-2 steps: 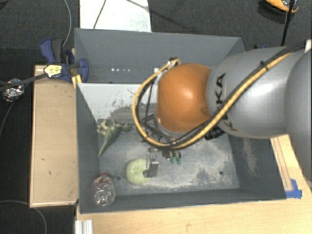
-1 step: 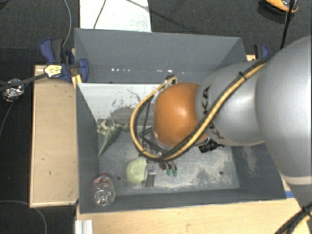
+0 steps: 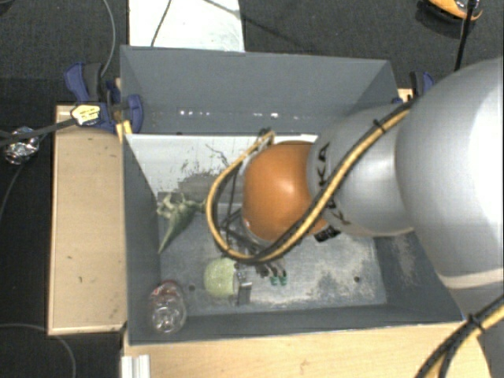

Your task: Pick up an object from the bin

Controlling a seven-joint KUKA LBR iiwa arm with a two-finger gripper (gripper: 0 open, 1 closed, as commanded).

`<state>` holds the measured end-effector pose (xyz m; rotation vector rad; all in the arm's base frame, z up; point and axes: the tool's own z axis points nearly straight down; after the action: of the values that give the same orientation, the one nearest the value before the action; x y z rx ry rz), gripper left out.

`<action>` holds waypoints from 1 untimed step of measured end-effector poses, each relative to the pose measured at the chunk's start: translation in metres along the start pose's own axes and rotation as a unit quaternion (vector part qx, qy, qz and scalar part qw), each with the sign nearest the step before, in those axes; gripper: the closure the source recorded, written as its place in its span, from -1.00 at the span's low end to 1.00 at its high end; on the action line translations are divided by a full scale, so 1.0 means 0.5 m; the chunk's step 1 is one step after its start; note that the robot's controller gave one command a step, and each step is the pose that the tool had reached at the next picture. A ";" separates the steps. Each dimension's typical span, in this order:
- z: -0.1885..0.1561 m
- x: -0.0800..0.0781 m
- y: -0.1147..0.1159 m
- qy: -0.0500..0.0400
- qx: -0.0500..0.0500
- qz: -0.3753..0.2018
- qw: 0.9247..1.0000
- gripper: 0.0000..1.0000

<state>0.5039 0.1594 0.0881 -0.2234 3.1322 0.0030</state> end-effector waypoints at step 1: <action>0.013 -0.004 -0.003 -0.001 0.000 -0.102 0.995 -1.00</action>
Offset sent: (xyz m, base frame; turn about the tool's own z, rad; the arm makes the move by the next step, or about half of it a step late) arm 0.0049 0.0053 -0.0181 -0.2945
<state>0.5062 0.1581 0.0818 -0.5418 3.0904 0.0019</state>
